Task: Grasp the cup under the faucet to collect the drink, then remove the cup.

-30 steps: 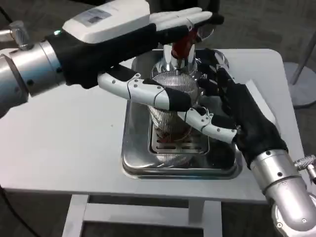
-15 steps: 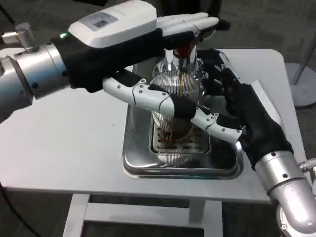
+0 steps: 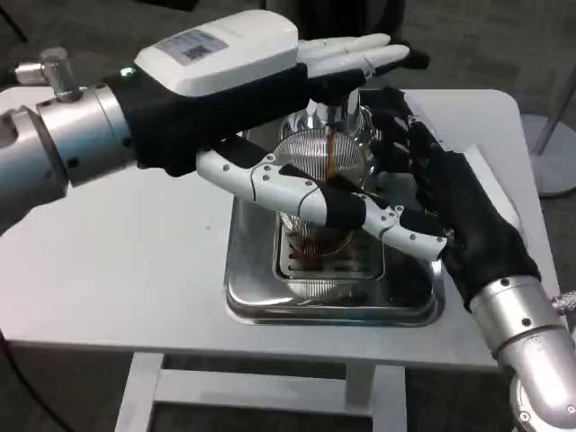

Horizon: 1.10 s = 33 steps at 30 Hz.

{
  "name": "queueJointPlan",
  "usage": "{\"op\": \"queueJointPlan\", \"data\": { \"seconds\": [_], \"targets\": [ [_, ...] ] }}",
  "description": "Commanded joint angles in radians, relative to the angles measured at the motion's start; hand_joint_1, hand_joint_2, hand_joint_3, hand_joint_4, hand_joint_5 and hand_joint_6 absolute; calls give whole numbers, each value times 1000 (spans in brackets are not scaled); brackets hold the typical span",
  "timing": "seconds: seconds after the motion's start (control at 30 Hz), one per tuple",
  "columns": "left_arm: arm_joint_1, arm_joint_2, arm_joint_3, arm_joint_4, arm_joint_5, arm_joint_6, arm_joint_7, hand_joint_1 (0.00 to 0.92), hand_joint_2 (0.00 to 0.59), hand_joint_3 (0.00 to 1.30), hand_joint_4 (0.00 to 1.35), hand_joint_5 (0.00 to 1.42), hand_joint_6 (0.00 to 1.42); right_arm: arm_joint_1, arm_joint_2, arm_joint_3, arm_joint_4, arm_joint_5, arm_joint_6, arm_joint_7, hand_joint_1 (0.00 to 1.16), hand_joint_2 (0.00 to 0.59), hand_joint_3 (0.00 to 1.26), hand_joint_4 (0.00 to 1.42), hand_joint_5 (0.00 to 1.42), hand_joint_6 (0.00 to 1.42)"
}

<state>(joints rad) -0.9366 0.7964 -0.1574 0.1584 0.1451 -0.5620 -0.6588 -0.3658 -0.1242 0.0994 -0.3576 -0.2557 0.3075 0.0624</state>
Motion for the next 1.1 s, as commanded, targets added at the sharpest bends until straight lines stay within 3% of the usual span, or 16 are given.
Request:
{"op": "queueJointPlan", "data": {
  "seconds": [0.03,1.1],
  "targets": [
    [63,33,-27,23,74,48,-52,0,83,73,0,47,203,20,3,2,-19,7,-10,2,763,273,51,108,173,324],
    [50,-14,46,65,26,71,40,0,93,0,0,54,225,16,-2,-3,-23,12,-5,2,763,273,74,109,184,324]
  ]
}}
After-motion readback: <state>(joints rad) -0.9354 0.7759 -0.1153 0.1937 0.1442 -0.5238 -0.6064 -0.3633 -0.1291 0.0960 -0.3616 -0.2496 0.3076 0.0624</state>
